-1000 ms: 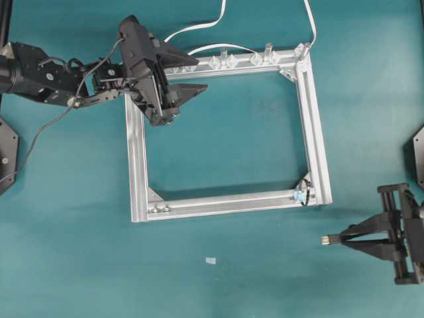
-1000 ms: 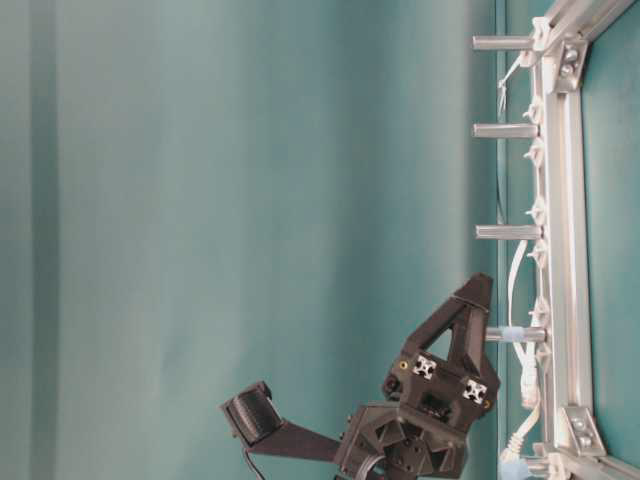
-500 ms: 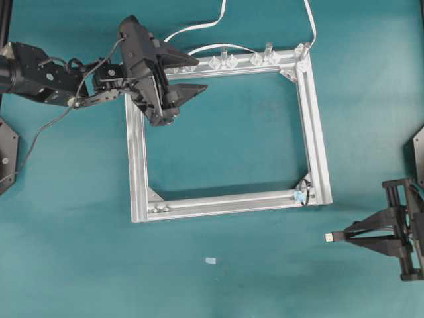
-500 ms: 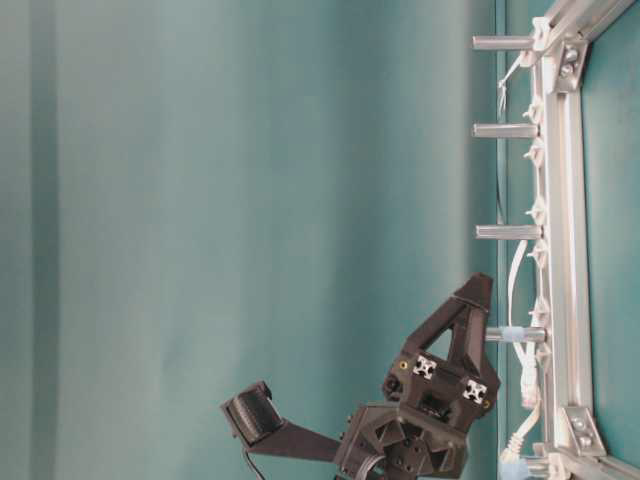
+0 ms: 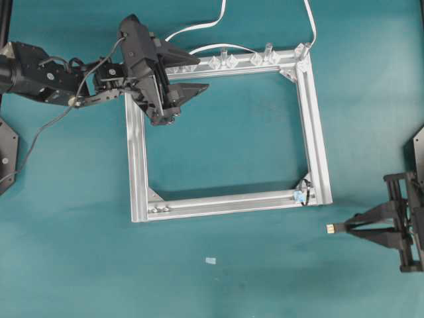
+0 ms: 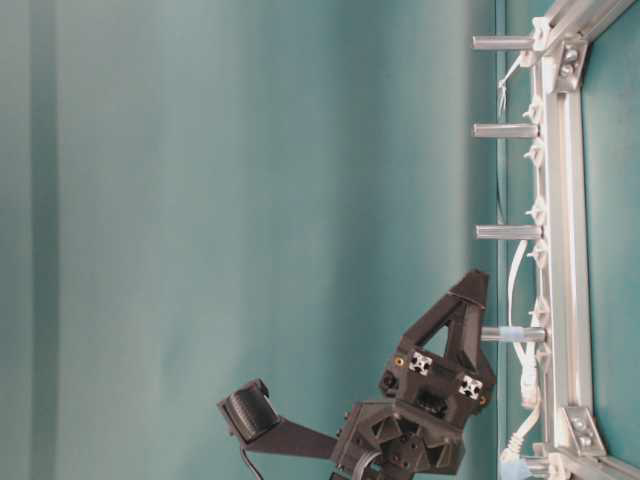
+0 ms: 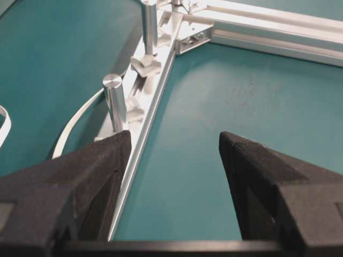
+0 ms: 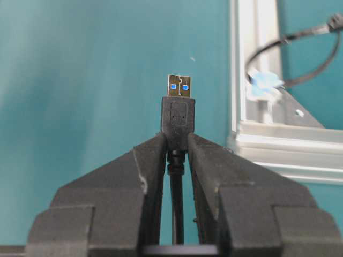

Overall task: Insert the wire through the string loop located on the right side.
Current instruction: 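Swing the plug left toward the zip-tie loop at the frame corner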

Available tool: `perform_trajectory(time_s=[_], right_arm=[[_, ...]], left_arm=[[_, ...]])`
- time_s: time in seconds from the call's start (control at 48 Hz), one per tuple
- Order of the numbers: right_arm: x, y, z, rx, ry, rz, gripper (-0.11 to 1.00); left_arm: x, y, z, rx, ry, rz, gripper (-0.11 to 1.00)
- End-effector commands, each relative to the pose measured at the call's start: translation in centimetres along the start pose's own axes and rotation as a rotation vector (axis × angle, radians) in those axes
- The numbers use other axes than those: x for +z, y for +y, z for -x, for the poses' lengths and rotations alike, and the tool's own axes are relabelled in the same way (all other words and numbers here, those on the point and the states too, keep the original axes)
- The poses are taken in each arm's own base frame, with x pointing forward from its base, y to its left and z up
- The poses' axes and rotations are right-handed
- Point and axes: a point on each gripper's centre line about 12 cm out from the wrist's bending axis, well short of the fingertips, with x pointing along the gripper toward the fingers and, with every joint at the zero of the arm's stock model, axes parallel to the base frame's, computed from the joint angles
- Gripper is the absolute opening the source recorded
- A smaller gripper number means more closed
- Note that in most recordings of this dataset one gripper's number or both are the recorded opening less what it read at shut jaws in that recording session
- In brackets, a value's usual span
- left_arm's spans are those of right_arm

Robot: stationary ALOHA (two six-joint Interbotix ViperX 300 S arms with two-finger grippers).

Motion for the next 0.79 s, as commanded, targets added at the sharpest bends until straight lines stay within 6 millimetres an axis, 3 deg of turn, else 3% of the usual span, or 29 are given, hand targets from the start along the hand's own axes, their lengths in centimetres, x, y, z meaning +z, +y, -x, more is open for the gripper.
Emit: perform_trajectory(time_s=[0.0,0.5,0.771], right_arm=[[0.3,-0.2,0.2,-0.005,-0.024,-0.001,0.20],[1.8,-3.9,0.7,-0.111,-0.088,0.098,0.20],[1.2,-5.9,1.2,-0.081,-0.039,0.020,0.20]], left_arm=[[1.7,-0.1,0.1,-0.002,-0.051,0.003,0.69],[1.7,-0.2,0.1,-0.006,-0.052,0.000,0.69],[1.7,-0.2,0.1,-0.006,-0.049,0.000,0.69]])
